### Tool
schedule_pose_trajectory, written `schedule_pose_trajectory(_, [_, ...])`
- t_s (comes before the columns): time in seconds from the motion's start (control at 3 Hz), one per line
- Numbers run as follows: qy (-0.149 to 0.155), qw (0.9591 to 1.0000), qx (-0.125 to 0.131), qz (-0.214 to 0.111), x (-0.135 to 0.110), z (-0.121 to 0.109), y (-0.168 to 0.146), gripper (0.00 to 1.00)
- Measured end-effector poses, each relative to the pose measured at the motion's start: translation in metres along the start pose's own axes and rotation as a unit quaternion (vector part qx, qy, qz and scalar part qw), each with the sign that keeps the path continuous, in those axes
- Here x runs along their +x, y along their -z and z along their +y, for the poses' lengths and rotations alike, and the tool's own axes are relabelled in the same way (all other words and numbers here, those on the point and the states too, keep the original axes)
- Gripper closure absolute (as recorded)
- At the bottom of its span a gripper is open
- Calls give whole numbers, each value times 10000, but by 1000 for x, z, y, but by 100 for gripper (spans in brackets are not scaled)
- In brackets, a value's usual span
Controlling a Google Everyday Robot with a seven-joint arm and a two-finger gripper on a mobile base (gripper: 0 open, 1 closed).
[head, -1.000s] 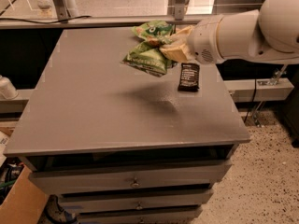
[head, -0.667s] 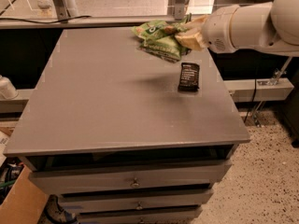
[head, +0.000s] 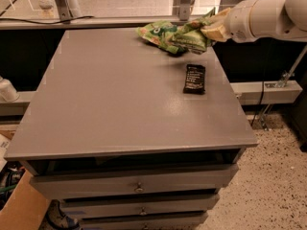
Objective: Move green jalapeno chip bag near green rice chip bag
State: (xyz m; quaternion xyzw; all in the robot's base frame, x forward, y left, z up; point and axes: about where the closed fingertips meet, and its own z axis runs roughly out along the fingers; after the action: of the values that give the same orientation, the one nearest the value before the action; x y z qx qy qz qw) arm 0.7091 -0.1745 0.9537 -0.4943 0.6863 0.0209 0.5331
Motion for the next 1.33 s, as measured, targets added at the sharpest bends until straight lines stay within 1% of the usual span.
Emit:
schedule_pose_trajectory(0.33, [107,9991,-174,358,42,-12,-9,100])
schedule_pose_trajectory(0.67, [172,9972,-372,629,74,-14,-13,100])
schedule_pose_trajectory(1.0, [164,9966,-482,642,91,-16,-21,100])
schedule_pose_trajectory(1.33, [161,9969,-577,512,90,-16,-39,100])
